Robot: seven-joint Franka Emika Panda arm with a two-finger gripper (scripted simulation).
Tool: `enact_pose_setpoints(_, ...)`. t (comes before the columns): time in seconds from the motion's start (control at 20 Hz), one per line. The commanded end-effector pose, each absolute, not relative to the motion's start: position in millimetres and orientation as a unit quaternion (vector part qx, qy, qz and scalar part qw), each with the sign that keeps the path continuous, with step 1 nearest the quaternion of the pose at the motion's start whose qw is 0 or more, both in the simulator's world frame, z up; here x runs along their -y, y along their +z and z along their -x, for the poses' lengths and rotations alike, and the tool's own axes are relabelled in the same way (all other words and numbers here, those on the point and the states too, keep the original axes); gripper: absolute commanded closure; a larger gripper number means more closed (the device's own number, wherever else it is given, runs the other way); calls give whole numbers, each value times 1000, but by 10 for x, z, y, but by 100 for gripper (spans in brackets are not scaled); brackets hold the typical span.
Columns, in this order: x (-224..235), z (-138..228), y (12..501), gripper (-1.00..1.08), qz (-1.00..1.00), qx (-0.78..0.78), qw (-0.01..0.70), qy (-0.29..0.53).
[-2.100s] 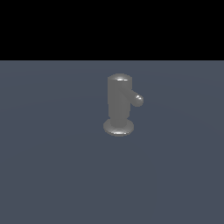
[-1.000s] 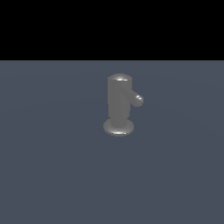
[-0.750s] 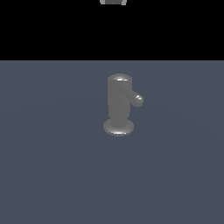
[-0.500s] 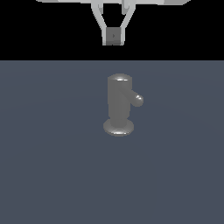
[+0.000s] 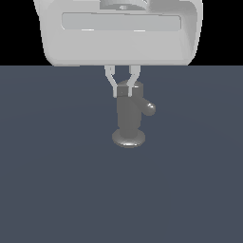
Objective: Turn on the faucet by rotating a designated handle.
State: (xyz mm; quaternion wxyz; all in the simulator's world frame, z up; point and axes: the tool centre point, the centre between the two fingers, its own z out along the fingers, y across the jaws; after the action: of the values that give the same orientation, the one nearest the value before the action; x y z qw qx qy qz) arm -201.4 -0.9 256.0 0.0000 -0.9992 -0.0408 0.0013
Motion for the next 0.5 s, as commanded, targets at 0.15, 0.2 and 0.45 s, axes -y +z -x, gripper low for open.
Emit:
enact_pose_setpoints(0.15, 6, 1923, 2330, 108, 999, 46, 0, 0)
enact_pose_setpoints(0.2, 5, 1911, 2301, 108, 999, 46, 0, 0)
enact_pose_setpoints(0.45, 3, 1871, 2211, 108, 999, 49, 0, 0)
